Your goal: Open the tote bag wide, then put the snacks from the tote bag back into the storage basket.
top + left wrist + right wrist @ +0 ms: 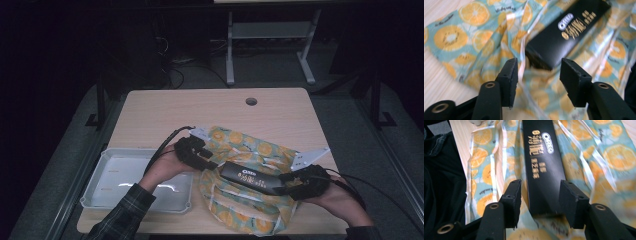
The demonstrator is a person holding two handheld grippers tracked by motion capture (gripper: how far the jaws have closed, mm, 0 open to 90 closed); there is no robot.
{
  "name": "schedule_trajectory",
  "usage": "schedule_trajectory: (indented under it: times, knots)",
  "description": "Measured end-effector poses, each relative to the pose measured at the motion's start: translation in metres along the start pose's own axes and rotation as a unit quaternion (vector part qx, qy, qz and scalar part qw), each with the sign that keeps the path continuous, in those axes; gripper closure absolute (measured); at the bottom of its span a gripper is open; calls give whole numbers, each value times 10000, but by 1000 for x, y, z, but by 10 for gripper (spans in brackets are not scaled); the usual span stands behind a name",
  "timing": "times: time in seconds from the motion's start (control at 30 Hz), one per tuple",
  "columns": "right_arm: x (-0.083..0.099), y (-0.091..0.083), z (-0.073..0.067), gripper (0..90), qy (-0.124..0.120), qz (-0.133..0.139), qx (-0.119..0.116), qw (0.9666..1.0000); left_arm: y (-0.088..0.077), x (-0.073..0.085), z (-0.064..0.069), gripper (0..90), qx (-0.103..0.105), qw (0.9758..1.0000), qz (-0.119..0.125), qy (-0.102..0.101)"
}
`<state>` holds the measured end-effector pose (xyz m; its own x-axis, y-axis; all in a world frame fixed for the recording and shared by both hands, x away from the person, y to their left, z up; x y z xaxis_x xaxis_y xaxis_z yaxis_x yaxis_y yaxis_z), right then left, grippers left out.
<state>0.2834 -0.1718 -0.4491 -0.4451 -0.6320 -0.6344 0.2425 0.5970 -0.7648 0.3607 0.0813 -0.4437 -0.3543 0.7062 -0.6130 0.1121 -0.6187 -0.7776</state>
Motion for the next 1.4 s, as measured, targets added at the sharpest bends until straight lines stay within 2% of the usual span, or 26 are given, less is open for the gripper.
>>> schedule_trajectory:
  times: [0.23, 0.37, 0.53, 0.67, 0.77, 0.8, 0.97, 1.4]
  knots:
    - [-16, 16, 1, 444, -321, -113, 80, 9994, -20, 27, 5, 419, -60, 10000, 32, -7]
    - [-22, 23, 5, 413, -352, -201, 68, 9992, -27, 44, 7, 399, -123, 9999, -52, -7]
    - [-24, 34, 11, 390, -389, -336, 72, 9987, -30, 66, 11, 396, -214, 9996, -138, -104]
    - [-25, 41, 12, 377, -379, -439, 74, 9983, -33, 82, 13, 395, -260, 9992, -282, -73]
    - [-23, 46, 14, 369, -489, -552, 122, 9972, -35, 90, 16, 393, -306, 9991, -249, -179]
    - [-23, 47, 14, 367, -543, -570, 137, 9968, -36, 92, 17, 391, -310, 9990, -224, -219]
    - [-22, 51, 14, 350, -511, -641, 148, 9965, -37, 101, 16, 389, -325, 9988, -292, -241]
    - [-15, 62, 13, 338, -538, -896, 172, 9944, -34, 102, 15, 389, -310, 9988, -288, -262]
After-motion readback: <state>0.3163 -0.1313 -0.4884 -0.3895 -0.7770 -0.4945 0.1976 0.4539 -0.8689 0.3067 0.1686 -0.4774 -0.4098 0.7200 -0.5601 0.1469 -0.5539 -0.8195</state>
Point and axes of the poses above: each handheld gripper's, and its own axes: y roughly forward along the jaws, x roughly out of its underside, z roughly to its right, the point moved 8 cm from there along y, roughly forward along the jaws
